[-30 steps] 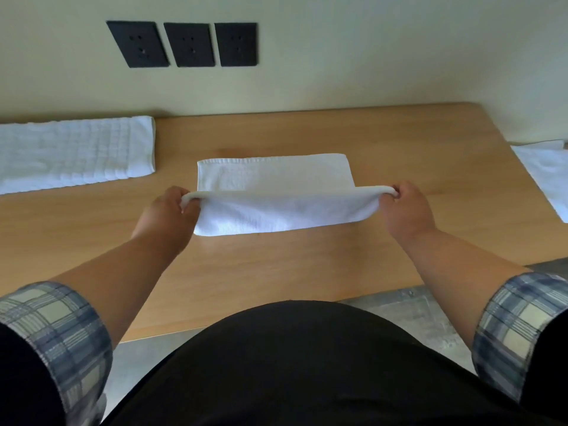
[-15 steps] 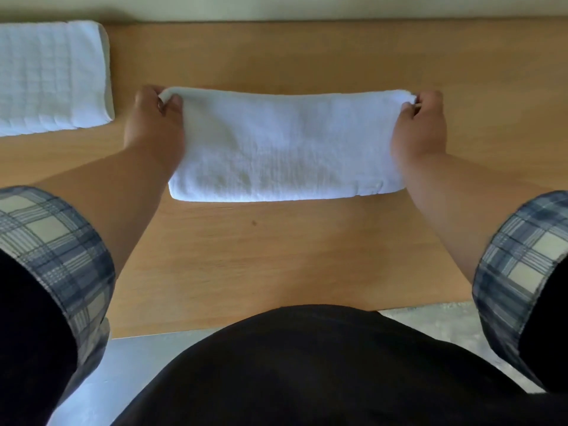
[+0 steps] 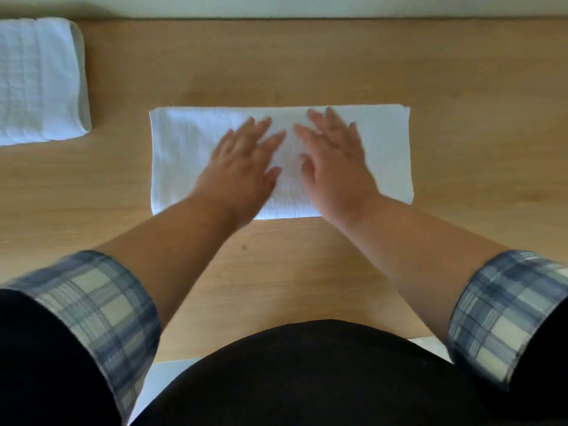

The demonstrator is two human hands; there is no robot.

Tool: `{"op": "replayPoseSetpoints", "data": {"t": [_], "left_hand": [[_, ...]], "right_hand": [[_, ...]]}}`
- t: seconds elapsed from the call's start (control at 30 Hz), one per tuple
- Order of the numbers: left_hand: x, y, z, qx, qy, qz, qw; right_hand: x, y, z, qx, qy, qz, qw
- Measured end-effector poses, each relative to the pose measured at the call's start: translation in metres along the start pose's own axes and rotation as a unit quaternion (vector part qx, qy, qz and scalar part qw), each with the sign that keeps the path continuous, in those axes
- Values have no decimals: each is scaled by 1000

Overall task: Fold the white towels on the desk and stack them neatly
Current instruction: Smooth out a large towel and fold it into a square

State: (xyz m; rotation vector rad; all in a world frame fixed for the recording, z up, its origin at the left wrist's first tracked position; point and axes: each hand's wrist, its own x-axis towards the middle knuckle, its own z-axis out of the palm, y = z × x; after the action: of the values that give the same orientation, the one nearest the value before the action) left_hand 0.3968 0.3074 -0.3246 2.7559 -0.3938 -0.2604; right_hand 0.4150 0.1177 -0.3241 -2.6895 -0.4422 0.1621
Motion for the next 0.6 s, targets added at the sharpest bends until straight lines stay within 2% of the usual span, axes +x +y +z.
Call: {"op": "replayPoseSetpoints", "data": {"t": [0.07, 0.17, 0.3, 0.47, 0.53, 0.6], "left_hand": [[-2, 4, 14, 47, -58, -9, 997], [-2, -18, 21, 106, -75, -64, 989], [-3, -55, 14, 121, -58, -151, 979], [-16, -75, 5, 137, -64, -184, 971], [-19, -69, 2, 159, -58, -173, 970], [-25, -56, 4, 145, -54, -119, 981]], "right_hand": [[-4, -5, 12, -45, -75, -3, 996], [-2, 14, 17, -132, -115, -3, 985], [4, 46, 10, -179, -123, 41, 975], [7, 76, -7, -162, -114, 144, 970], [5, 73, -10, -150, -97, 155, 972], [-5, 57, -9, -130, -72, 108, 983]]}}
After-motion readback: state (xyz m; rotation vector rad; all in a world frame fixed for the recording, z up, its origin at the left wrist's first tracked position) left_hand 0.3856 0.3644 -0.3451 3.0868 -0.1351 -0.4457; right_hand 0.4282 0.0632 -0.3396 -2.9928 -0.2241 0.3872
